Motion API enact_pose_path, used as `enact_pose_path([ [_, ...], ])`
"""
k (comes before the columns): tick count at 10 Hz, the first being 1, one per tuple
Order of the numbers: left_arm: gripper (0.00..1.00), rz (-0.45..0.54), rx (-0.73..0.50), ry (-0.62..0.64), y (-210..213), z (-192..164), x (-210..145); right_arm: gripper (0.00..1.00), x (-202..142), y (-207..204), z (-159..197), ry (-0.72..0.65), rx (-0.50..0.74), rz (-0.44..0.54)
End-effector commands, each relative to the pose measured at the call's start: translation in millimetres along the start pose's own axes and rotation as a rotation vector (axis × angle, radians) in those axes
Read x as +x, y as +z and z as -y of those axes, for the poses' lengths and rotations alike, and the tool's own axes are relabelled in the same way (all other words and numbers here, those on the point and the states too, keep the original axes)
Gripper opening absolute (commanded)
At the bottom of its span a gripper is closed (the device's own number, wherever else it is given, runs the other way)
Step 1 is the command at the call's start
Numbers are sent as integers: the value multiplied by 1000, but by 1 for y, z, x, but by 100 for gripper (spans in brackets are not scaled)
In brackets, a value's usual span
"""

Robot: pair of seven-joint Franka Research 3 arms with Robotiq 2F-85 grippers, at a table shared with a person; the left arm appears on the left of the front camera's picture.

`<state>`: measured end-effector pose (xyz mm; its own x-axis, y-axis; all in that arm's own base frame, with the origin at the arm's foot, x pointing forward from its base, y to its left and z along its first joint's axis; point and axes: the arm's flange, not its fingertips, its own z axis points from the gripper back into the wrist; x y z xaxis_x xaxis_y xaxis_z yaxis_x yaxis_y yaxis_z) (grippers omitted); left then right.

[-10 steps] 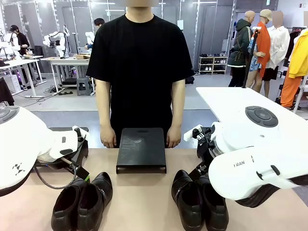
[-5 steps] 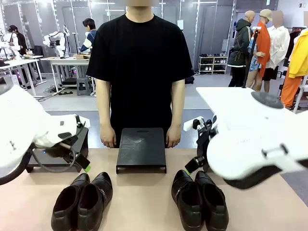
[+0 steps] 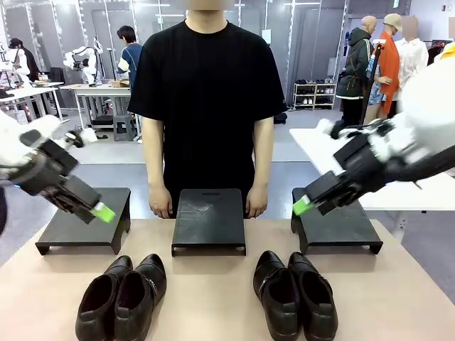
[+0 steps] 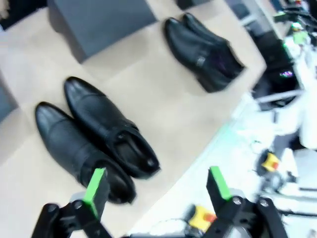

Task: Place the shoes on the stand as instructed by the person.
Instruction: Pick up one pair of Shoes and place it on the Shoes Stand indicated by the person.

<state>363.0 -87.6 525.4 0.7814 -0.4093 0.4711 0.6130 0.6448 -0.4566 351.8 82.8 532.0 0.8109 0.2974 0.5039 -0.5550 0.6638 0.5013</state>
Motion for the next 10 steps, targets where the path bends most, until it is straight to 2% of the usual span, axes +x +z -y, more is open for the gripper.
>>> enact_pose_path([
  [1, 100, 46, -190, 25, 47, -32, -26, 100, -33, 52, 36, -120, 107, 38],
  [3, 100, 154, -358, 64, 95, -73, -68, 100, -87, 102, 78, -245, 218, 126],
  [4, 100, 219, -400, 141, 113, -93, -92, 100, -114, 122, 92, -271, 232, 175],
  [5, 100, 301, -471, 139, 130, -109, -120, 100, -143, 141, 104, -305, 231, 239],
  [7, 100, 455, -470, 215, 156, -136, -167, 100, -199, 173, 117, -359, 248, 386],
  [10, 100, 561, -413, 313, 175, -158, -215, 100, -253, 202, 115, -373, 246, 537],
])
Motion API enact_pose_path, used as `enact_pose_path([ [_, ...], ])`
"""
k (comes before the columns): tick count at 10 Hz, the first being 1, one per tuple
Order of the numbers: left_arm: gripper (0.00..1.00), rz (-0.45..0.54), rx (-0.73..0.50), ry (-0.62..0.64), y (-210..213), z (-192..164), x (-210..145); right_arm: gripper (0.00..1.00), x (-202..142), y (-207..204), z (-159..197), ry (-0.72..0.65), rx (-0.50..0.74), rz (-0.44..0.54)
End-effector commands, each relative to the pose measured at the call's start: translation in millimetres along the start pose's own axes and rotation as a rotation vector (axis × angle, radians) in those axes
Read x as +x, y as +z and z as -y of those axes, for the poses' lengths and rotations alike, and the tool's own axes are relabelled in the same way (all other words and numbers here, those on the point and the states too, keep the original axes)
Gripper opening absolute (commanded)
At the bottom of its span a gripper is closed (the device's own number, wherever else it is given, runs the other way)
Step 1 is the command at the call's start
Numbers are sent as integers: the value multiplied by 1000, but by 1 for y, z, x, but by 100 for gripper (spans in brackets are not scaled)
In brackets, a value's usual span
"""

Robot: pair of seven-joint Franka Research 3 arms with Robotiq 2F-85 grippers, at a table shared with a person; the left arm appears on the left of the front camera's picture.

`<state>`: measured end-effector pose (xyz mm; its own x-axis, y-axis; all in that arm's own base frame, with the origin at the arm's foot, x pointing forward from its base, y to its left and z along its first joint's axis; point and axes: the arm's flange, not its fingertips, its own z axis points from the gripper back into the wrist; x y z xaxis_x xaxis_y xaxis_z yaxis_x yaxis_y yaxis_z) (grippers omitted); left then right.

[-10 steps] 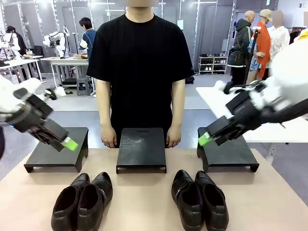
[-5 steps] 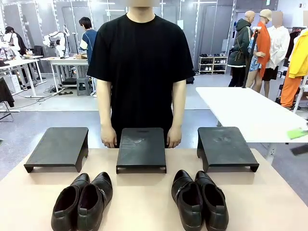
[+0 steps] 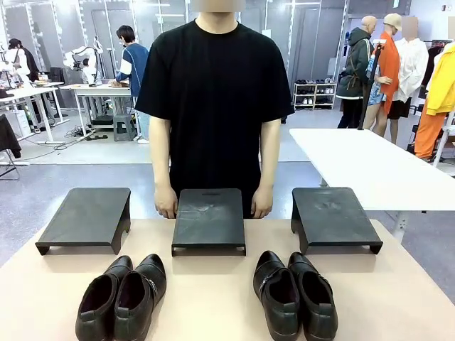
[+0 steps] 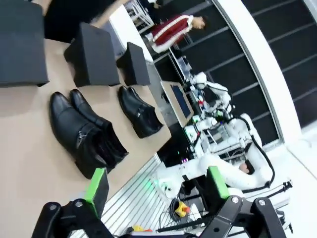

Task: Place the shoes on the stand as instructed by the person.
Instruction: Pick up one pair of Shoes and place it on the Shoes Stand indicated by the person.

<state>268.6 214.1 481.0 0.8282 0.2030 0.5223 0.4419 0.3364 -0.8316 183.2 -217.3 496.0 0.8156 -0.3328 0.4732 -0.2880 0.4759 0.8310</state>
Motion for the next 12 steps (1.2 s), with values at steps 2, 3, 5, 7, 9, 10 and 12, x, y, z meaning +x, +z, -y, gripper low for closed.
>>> enact_pose_path([
  [2, 100, 96, 16, 4, 26, -3, -11, 100, -27, 11, -2, 29, 19, 71],
  [3, 100, 96, 36, -4, 24, -1, -14, 100, -27, 11, -1, 36, 18, 56],
  [5, 100, 80, 89, -30, 9, 7, -9, 100, -17, -2, 6, 35, -18, 46],
  [7, 100, 92, 56, 24, 32, -5, -16, 100, -22, 22, -2, 5, 2, 58],
  [9, 100, 92, 56, 24, 32, -5, -16, 100, -22, 22, -2, 5, 2, 58],
  [10, 100, 92, 56, 24, 32, -5, -16, 100, -22, 22, -2, 5, 2, 58],
  [12, 100, 92, 56, 24, 32, -5, -16, 100, -22, 22, -2, 5, 2, 58],
])
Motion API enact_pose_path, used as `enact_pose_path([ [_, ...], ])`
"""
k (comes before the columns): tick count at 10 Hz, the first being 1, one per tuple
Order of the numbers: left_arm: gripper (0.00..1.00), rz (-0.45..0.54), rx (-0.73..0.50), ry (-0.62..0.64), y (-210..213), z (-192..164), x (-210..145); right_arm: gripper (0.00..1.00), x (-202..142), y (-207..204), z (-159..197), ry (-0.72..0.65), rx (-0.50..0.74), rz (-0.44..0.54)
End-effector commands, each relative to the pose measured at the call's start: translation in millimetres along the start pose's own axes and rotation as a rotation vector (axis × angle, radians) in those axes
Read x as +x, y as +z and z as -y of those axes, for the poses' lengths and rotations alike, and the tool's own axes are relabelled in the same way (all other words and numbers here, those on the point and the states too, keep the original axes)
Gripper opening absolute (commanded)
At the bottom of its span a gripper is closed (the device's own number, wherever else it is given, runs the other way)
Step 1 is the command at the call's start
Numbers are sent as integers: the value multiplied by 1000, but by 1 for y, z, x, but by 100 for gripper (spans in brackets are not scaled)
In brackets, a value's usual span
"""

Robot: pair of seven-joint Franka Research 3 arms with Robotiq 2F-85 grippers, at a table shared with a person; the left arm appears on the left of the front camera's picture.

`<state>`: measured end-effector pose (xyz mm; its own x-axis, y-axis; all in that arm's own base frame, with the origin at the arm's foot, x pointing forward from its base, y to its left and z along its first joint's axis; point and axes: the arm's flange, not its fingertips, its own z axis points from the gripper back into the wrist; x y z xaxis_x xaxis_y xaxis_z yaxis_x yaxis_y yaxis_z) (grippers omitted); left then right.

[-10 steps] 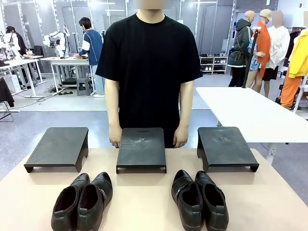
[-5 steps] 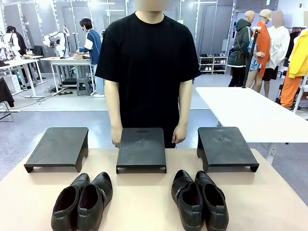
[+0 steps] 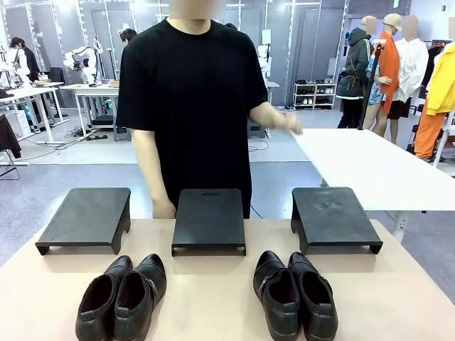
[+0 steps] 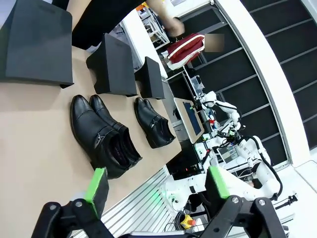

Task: Place the shoes on the stand as instructed by the person.
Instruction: Pick up one pair of Shoes and place it on the Shoes Stand indicated by the person.

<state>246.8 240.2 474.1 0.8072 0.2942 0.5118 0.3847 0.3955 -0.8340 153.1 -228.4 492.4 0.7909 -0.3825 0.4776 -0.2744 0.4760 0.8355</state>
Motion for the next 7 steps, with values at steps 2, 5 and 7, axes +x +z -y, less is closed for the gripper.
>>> enact_pose_path([
  [2, 100, 4, -20, -9, 2, 0, 0, 100, 1, -1, -1, 18, 9, 4],
  [5, 100, 4, -20, -9, 2, 0, 0, 100, 1, -1, -1, 18, 9, 4],
  [7, 100, 4, -20, -9, 2, 0, 0, 100, 1, -1, -1, 18, 9, 4],
])
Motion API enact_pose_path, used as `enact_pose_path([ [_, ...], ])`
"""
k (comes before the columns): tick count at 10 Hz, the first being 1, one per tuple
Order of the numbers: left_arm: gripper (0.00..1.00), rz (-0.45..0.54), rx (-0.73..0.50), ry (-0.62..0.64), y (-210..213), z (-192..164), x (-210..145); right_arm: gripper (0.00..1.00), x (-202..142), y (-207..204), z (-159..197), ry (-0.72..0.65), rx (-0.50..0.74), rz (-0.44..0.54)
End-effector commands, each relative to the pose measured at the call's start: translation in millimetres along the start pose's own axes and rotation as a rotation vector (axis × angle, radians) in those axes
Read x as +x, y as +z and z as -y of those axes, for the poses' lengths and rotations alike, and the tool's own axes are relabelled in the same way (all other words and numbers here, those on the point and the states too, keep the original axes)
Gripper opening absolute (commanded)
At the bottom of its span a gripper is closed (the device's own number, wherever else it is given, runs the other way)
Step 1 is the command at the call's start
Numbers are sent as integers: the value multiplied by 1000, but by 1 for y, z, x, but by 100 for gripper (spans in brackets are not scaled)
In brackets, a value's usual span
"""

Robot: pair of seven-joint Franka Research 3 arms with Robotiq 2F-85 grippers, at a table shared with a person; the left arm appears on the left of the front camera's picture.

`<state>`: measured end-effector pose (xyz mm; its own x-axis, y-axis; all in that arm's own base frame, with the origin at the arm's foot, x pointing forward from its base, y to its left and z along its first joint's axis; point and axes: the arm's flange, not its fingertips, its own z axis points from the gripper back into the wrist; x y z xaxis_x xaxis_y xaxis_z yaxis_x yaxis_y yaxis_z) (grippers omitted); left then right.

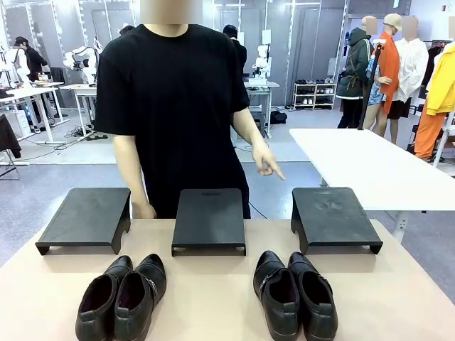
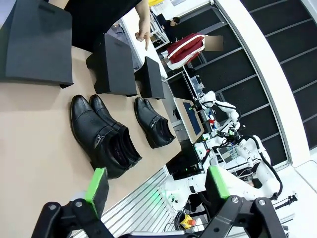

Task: Place the shoes on the stand as instructed by the person.
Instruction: Pick up one pair of Shoes and place it on the Shoes Stand indicated by the person.

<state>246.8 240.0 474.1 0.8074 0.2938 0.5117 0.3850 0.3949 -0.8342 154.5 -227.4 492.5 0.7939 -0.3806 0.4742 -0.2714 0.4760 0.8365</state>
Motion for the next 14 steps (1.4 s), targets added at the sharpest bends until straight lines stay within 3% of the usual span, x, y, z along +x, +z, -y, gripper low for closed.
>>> enact_pose_path([
  [1, 100, 5, -19, -9, 2, 0, 0, 100, 0, 0, -1, 21, 10, 8],
  [9, 100, 5, -19, -9, 2, 0, 0, 100, -1, 0, 0, -2, 3, -1],
  [11, 100, 5, -19, -9, 2, 0, 0, 100, 23, -26, -46, 24, -114, -118],
  [14, 100, 5, -19, -9, 2, 0, 0, 100, 59, -111, -112, 5, -289, -370],
])
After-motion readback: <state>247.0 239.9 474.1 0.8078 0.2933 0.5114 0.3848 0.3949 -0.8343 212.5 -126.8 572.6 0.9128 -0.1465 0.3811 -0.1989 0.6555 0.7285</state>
